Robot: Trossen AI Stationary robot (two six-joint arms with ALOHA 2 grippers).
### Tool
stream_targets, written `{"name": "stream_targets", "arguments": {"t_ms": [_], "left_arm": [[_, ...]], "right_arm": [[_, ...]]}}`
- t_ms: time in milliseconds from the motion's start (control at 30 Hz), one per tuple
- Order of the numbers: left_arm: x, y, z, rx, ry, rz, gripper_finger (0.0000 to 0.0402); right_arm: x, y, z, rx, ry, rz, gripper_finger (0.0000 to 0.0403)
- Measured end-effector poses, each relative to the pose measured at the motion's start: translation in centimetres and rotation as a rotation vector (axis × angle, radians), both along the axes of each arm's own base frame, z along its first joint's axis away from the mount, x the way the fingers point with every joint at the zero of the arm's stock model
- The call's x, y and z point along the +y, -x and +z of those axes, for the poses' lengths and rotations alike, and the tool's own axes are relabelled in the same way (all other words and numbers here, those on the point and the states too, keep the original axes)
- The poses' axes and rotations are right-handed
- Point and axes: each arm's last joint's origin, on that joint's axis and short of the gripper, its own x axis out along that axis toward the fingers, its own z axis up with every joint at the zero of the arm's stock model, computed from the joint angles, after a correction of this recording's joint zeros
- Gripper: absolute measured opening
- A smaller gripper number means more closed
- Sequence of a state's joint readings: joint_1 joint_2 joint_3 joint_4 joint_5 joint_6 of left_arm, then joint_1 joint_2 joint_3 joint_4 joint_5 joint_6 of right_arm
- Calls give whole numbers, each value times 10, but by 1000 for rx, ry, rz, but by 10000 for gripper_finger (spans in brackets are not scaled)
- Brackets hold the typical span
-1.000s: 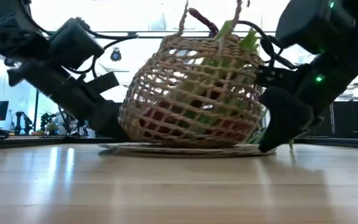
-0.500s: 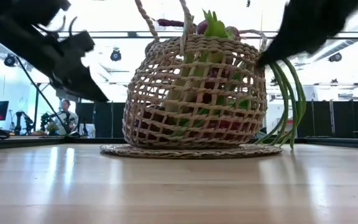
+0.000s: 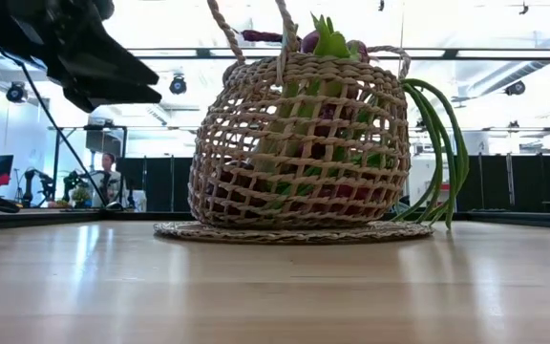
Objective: Build produce basket
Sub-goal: Return to Home Position
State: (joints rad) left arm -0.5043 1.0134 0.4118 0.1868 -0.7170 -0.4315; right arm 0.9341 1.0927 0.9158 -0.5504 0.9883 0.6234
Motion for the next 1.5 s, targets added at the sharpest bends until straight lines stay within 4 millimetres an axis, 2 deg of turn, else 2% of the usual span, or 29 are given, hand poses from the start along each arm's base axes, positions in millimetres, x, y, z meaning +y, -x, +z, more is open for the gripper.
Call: {"name": "stream_targets", "arguments": {"t_ms": [233,400,467,633,800,967,1167,1400,1500], "left_arm": [[-6,-4,-1,-25,12,-18,201],[3,-2,5,-47,-7,2,201],[8,-1,9,-62,-18,1,201],[28,4,16,-102,10,-18,201],[52,13,13,-153,57,-24,201],[71,27,7,-203,84,-31,195],[92,44,1,-292,74,-40,138],[108,59,-10,-327,31,-67,15],[109,64,-14,-336,35,-119,7]], "right_arm": [[-58,40,-33,-31,-176,-36,18],[-83,57,-51,-111,-265,20,18],[-94,64,-51,-171,-339,93,17],[-112,66,-53,-380,-395,327,17],[-132,62,-64,-437,-305,368,17],[-151,67,-58,-523,-227,408,17],[-165,75,-61,-530,-194,356,17],[-171,70,-70,-497,-188,306,17],[-170,71,-72,-493,-190,307,17]]}}
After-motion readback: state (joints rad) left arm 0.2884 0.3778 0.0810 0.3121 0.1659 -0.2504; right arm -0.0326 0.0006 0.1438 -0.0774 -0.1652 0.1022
